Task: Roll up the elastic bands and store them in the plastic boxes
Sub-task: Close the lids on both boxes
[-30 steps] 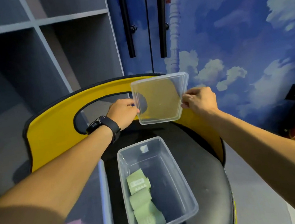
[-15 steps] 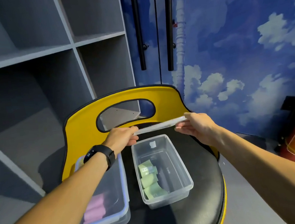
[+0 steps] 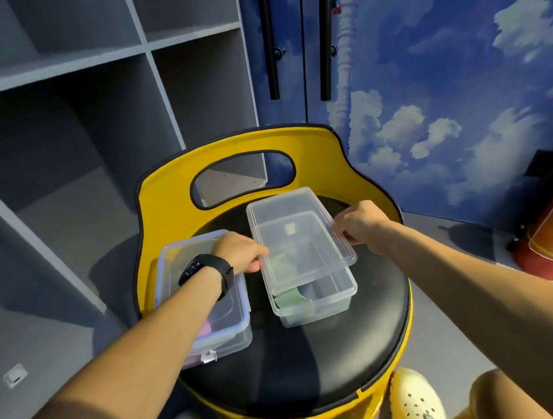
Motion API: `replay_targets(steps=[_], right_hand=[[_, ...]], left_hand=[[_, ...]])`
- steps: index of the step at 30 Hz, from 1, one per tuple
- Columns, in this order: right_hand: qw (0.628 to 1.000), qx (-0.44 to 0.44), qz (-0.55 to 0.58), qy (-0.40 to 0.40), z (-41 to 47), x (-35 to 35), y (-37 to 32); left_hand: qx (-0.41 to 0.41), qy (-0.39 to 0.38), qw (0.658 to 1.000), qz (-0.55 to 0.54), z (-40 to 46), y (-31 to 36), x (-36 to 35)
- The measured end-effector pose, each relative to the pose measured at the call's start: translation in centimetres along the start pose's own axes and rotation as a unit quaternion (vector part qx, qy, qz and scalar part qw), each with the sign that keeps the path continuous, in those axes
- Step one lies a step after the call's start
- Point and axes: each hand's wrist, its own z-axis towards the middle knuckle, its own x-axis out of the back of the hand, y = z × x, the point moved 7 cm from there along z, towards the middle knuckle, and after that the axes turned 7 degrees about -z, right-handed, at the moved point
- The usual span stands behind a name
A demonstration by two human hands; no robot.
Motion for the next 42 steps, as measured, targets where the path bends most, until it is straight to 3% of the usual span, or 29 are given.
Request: replay_targets(steps=[7, 19, 33, 42], right_hand=[[0.997, -0.006, -0.080, -0.006, -0.1, -1.4, 1.7], [0.983, 0.008, -0.184, 0.016, 0.4, -1.8, 2.6], [0.988, -0.014, -0.155, 0.007, 1.2, -2.5, 4.2], [0.992, -0.076, -0.104, -0.005, 1.8, -2.4, 5.0]], left_hand=[[0.035, 0.016, 0.999, -0.013, 0.5, -1.8, -0.6], [0.029, 0.012, 0.997, 0.076, 0.8, -1.8, -2.0], [0.034, -0.010, 0.995, 0.093, 0.6, -2.7, -2.7], [0.068, -0.022, 0.997, 0.019, 1.2, -3.0, -2.8]])
